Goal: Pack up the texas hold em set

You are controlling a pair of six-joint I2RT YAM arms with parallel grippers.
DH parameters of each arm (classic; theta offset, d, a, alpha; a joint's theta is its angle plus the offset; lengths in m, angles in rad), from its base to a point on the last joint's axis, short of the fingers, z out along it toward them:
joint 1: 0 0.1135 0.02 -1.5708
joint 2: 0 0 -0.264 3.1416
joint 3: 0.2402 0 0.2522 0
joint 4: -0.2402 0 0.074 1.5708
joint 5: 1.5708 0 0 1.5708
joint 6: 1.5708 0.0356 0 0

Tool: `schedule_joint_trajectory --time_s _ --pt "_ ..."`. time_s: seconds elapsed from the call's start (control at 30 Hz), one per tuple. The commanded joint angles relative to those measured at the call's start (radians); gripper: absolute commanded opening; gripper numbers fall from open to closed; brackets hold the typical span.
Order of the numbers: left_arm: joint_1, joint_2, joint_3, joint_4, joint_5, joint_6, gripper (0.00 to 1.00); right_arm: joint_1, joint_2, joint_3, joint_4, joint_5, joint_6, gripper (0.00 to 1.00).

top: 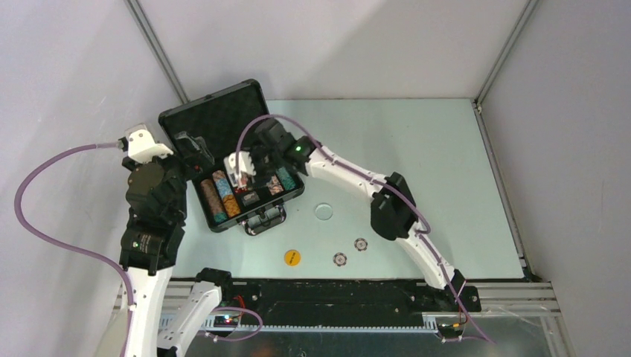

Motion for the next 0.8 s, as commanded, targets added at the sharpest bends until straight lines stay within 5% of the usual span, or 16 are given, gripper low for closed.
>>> schedule_joint_trajectory --time_s 0.0,0.77 --pt "0.009 0.003 -0.008 0.022 -0.024 0.029 1.00 0.044 0.019 0.033 -0.002 0.032 -0.146 0.00" --pt "0.018 0.009 -0.038 0.041 -0.005 0.026 1.00 0.111 0.132 0.047 -0.029 0.243 -0.315 0.00"
